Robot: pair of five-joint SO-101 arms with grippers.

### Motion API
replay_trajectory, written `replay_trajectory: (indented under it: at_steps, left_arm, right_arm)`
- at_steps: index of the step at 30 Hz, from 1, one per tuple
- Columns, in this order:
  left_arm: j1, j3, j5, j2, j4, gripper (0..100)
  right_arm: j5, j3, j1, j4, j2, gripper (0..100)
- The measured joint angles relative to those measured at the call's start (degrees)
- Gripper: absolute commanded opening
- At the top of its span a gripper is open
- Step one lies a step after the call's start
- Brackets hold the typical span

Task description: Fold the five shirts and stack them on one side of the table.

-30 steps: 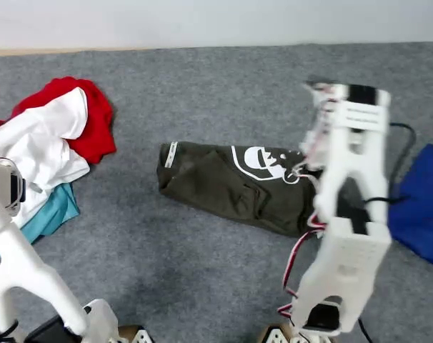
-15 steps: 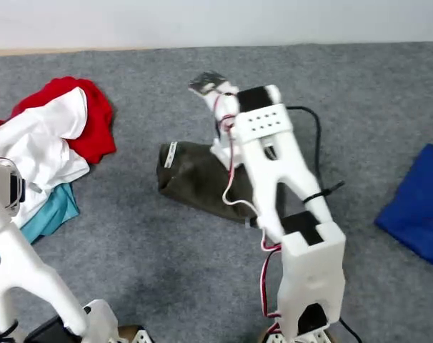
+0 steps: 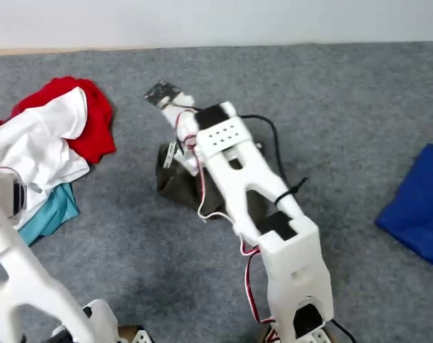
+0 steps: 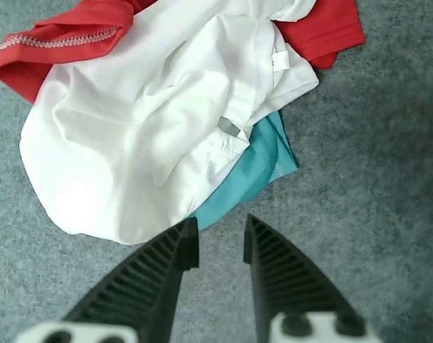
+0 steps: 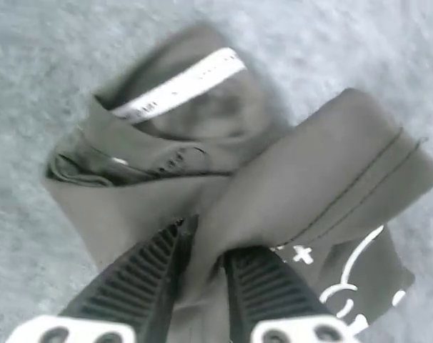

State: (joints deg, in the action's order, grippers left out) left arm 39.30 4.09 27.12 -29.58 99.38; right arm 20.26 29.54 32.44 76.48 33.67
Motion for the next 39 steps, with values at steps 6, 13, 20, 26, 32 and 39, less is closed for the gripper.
replay_trajectory:
  at_steps: [6,13,20,26,32,39]
  left_arm:
    - [0.0,5.8,2.8,-3.3,0.1,11]
    - [0.0,8.1,2.8,-7.3,0.1,11]
    - [0.0,9.7,2.8,-8.7,0.1,11]
    - [0.0,9.7,2.8,-8.7,0.1,11]
    - [0.0,9.7,2.8,-8.7,0.1,11]
    - [0.0,9.7,2.8,-8.7,0.1,11]
  right_arm:
    - [0.1,5.7,4.7,3.3,0.0,21.6]
    - [0.1,17.1,3.0,12.7,0.2,8.5]
    - [0.1,17.3,-6.4,21.1,6.9,0.9]
    - [0.1,17.3,-8.9,23.8,12.7,0.9]
    - [0.1,17.3,-1.3,23.8,14.6,0.9]
    - [0.1,22.8,9.6,23.8,14.5,0.9]
